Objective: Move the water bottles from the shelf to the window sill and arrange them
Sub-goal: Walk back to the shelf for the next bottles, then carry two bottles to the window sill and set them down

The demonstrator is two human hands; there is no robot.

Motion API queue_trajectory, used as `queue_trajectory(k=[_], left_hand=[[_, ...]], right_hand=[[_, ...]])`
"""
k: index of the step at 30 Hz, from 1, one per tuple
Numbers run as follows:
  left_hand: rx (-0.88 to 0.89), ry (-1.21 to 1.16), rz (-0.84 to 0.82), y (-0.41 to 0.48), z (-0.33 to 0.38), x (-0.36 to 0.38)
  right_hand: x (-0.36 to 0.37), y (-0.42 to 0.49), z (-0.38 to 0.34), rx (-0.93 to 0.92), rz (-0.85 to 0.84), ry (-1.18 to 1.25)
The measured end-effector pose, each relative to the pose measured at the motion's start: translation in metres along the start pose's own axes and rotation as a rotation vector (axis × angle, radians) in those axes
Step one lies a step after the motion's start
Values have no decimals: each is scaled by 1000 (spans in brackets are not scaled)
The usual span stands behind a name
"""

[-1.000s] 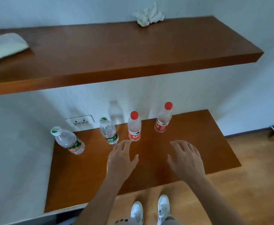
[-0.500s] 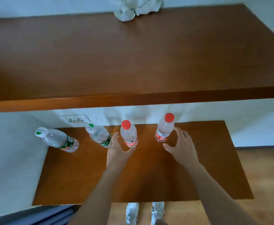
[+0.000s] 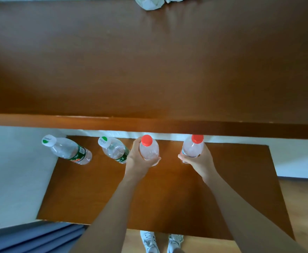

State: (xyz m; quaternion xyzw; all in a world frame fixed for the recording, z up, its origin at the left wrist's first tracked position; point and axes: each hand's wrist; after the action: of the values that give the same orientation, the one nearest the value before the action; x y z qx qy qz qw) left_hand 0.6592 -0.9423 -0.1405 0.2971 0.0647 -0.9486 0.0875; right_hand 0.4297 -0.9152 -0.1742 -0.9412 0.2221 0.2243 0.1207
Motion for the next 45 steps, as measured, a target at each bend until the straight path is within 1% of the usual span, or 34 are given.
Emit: queue_trajectory(k=[2, 5, 7, 10, 12, 15, 21, 24, 28, 32, 34, 37, 45], left_hand=[[-10, 6, -12, 0, -1, 2], [-14, -18, -15, -4, 4, 2], [9, -35, -6, -9, 12, -1], [39, -77, 3, -19, 26, -8], [53, -109, 2, -25, 40, -15], [60, -181, -3, -36, 60, -30], [106, -306, 45, -58, 81, -70], [134, -319, 58, -66, 79, -90], [111, -375, 113, -72, 67, -119], [110, -411, 225, -81, 50, -151], [120, -430, 290, -90, 43, -167], [97, -445, 398, -106, 28, -190], [-70, -405, 813, -176, -2, -235]], right_hand=[[0, -1, -6, -1, -11, -19], [-5, -5, -15, -9, 57, -41], [-11, -9, -24, -28, 81, -57], [-19, -21, -44, -44, 166, -79], [-25, -33, -60, -87, 224, -67], [-32, -50, -80, -127, 267, -7], [-30, -87, -108, -173, 284, 97], [-18, -102, -115, -228, 245, 95], [-2, -115, -131, -265, 199, 111], [19, -133, -150, -268, 97, 196], [29, -142, -160, -270, 1, 237], [46, -155, -177, -337, -152, 278], [85, -203, -205, -518, -578, 356]])
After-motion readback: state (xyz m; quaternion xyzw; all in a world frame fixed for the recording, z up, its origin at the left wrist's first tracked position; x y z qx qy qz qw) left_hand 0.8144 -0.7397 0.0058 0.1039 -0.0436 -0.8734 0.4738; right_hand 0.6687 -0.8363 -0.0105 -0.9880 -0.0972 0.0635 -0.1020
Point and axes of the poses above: each hand's wrist, its own y-axis towards the middle knuckle, its own x-axis out of the palm, z = x × y, and after that the axes turned 14 degrees about z, right-handed
